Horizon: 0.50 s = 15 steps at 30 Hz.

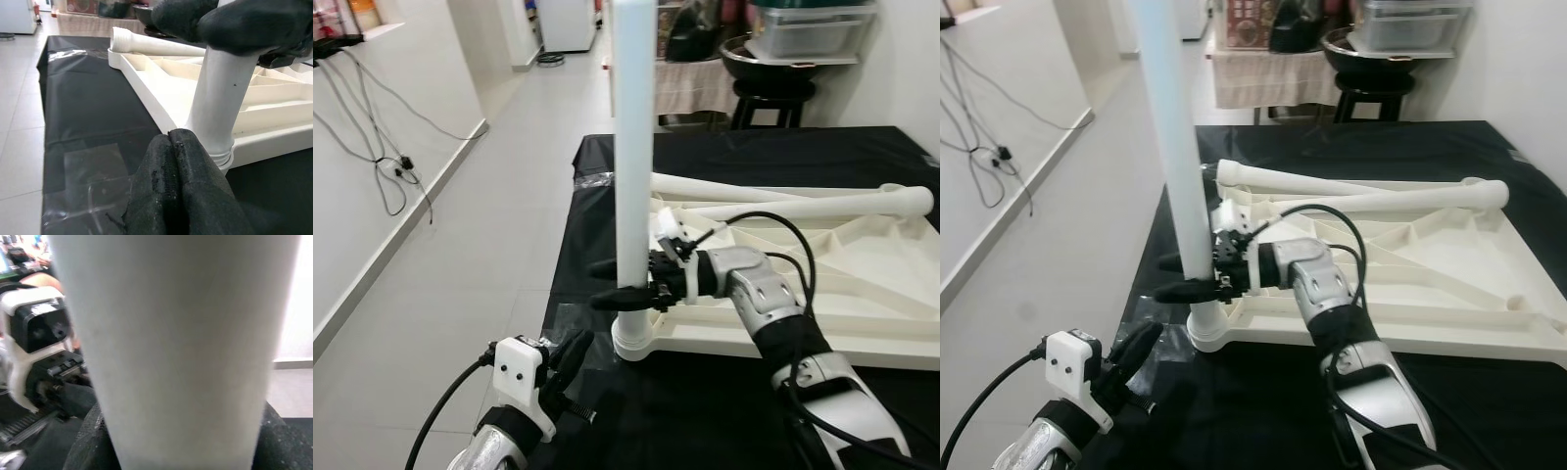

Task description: Building children table

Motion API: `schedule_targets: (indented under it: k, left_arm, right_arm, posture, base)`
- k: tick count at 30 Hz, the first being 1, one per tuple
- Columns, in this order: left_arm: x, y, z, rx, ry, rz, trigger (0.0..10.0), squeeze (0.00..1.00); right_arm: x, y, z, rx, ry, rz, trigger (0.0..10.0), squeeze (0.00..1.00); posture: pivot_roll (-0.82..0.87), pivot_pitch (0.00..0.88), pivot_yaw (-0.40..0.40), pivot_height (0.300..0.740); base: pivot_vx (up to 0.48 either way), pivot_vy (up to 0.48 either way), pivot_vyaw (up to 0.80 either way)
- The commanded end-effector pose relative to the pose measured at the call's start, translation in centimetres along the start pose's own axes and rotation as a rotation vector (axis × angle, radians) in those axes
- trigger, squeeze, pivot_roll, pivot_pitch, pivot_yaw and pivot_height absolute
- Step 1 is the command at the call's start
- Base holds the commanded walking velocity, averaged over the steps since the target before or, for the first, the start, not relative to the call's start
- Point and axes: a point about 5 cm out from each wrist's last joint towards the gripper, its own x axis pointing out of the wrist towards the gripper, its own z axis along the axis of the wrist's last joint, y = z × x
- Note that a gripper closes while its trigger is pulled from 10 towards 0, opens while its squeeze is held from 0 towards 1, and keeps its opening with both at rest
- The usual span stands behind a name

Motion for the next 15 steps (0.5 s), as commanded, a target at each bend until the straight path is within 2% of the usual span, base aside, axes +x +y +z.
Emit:
schedule_targets:
  k: [1,3,4,5,6,7,10,11,15]
  left_arm:
    - [-0.3,0.0,-0.1,0.001,0.012,0.004,10.0,0.0]
    - [-0.3,0.0,-0.1,0.001,0.012,0.004,10.0,0.0]
    - [-0.4,0.0,0.0,0.002,0.012,0.005,10.0,0.0]
    - [-0.5,0.1,0.1,0.003,0.013,0.007,10.0,0.0]
    - [-0.5,0.1,0.1,0.003,0.013,0.007,10.0,0.0]
    - [-0.5,0.3,0.1,0.005,0.014,0.007,10.0,0.0]
    - [-0.5,0.3,0.0,0.004,0.017,0.005,10.0,0.0]
    - [-0.5,0.3,0.0,0.002,0.02,0.002,10.0,0.0]
    - [-0.5,0.3,0.0,0.004,0.019,0.004,10.0,0.0]
  right_arm:
    - [0.2,0.2,-2.0,0.034,0.03,-0.324,0.0,0.0]
    - [0.2,0.2,-2.0,0.034,0.03,-0.324,0.0,0.0]
    - [0.0,0.0,-3.4,0.096,0.049,-0.75,0.0,0.0]
    - [0.2,1.9,-5.4,0.161,0.08,-0.903,0.0,0.0]
    - [0.2,1.9,-5.4,0.161,0.08,-0.903,0.0,0.0]
    - [0.7,3.8,-6.8,0.188,0.132,-0.91,0.0,0.0]
    - [0.8,4.2,-6.8,0.176,0.124,-0.925,0.0,0.0]
    - [0.9,3.8,-6.3,0.136,0.117,-0.866,0.0,0.0]
    - [0.7,3.4,-6.3,0.136,0.116,-0.875,0.0,0.0]
  posture:
    - [0.01,0.069,0.009,0.74]
    - [0.01,0.069,0.009,0.74]
    - [0.01,0.079,0.008,0.74]
    - [0.0,0.094,0.02,0.74]
    - [0.0,0.094,0.02,0.74]
    - [-0.01,0.087,0.025,0.74]
    - [0.0,0.082,0.019,0.74]
    - [0.0,0.078,0.015,0.74]
    - [0.01,0.08,0.016,0.74]
  base:
    - [0.0,0.0,0.0]
    - [0.0,0.0,0.0]
    - [0.0,0.0,0.0]
    - [0.0,0.0,0.0]
    - [0.0,0.0,0.0]
    - [0.0,0.0,0.0]
    - [0.0,0.0,0.0]
    - [0.0,0.0,0.0]
    - [0.0,0.0,0.0]
